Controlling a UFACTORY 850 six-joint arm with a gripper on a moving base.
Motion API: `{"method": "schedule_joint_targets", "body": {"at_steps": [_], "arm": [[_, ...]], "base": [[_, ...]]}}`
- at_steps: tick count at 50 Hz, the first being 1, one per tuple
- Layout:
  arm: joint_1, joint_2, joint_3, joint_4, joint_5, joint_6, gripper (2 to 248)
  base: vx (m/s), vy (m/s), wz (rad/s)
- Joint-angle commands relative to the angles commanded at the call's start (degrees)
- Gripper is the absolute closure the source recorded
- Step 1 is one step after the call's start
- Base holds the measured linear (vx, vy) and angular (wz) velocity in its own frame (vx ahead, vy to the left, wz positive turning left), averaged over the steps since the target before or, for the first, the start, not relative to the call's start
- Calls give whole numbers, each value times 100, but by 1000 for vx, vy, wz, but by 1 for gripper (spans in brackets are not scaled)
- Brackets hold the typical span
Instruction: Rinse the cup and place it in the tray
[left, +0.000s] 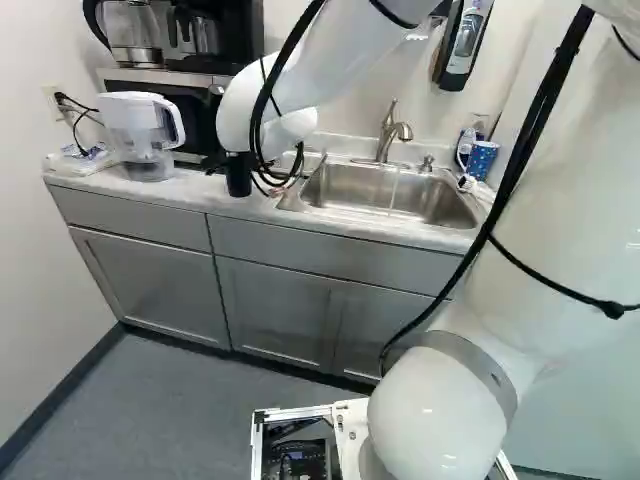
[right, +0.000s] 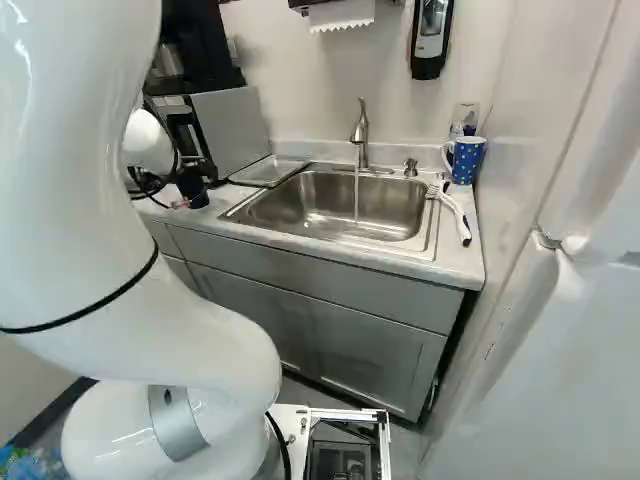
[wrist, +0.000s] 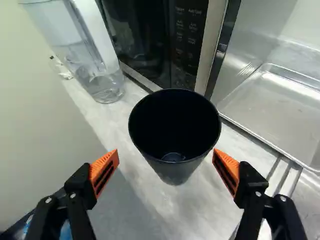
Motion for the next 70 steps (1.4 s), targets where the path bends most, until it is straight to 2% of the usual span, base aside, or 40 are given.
{"method": "schedule_joint_targets", "body": {"at_steps": [28, 50, 70], "arm": [[98, -19, 347, 6, 932, 0, 3], [100, -5, 649, 84, 1665, 0, 3], [97, -209, 707, 164, 2331, 0, 3]], "base": [[0, 0, 0], [0, 0, 0], [0, 0, 0]]}}
